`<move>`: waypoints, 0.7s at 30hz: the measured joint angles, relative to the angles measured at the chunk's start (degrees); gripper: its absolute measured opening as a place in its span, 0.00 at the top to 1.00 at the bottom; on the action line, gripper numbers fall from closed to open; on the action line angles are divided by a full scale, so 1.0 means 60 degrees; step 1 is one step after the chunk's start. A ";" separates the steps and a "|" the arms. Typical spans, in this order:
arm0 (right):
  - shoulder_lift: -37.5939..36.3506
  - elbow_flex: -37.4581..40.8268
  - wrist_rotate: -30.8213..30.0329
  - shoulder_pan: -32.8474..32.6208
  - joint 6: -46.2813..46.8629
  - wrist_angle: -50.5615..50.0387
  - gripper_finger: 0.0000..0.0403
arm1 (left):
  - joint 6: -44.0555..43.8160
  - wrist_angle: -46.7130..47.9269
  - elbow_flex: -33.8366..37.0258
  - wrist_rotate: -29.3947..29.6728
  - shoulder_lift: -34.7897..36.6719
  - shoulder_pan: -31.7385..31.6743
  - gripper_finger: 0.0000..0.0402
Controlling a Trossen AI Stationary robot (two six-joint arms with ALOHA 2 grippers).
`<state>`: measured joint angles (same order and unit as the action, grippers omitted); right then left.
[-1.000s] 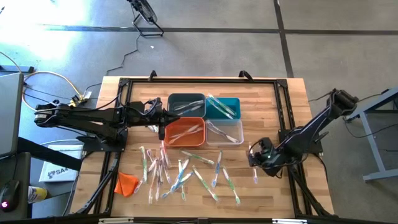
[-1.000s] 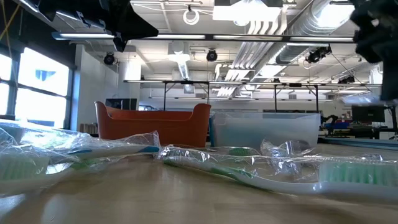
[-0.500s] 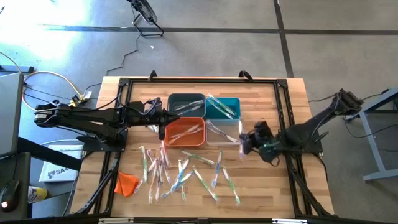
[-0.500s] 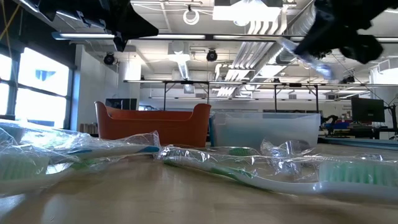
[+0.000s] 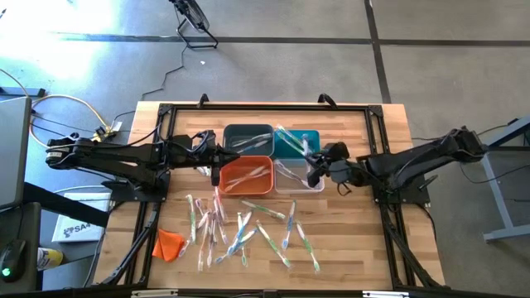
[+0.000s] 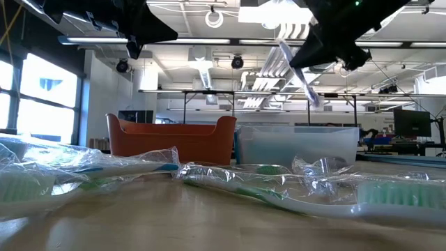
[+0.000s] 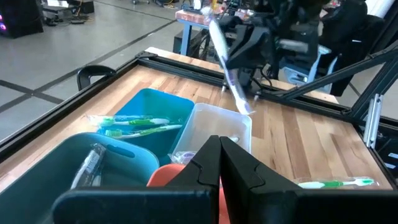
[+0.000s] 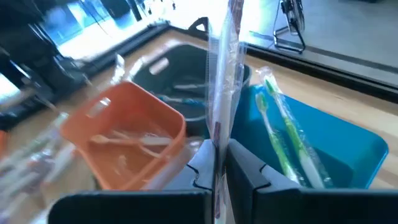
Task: Pick & Place Toothbrushes
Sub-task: Put the purple toothbrush into the transparent bin
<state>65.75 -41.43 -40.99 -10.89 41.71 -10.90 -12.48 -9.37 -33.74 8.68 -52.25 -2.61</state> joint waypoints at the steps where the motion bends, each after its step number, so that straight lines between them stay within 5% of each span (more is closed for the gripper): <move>1: 0.0135 0.0000 0.0109 0.0070 -0.0151 0.0007 0.98 | -0.0005 0.0000 0.0000 -0.0002 0.0000 -0.0003 1.00; 21: 0.2289 0.0000 0.1210 0.0135 -0.2627 0.0398 0.98 | 0.0024 0.0004 0.0000 -0.0031 0.0000 -0.0001 1.00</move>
<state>79.48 -41.43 -33.73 -10.08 25.94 -8.52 -12.34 -9.34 -33.74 8.49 -52.25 -2.62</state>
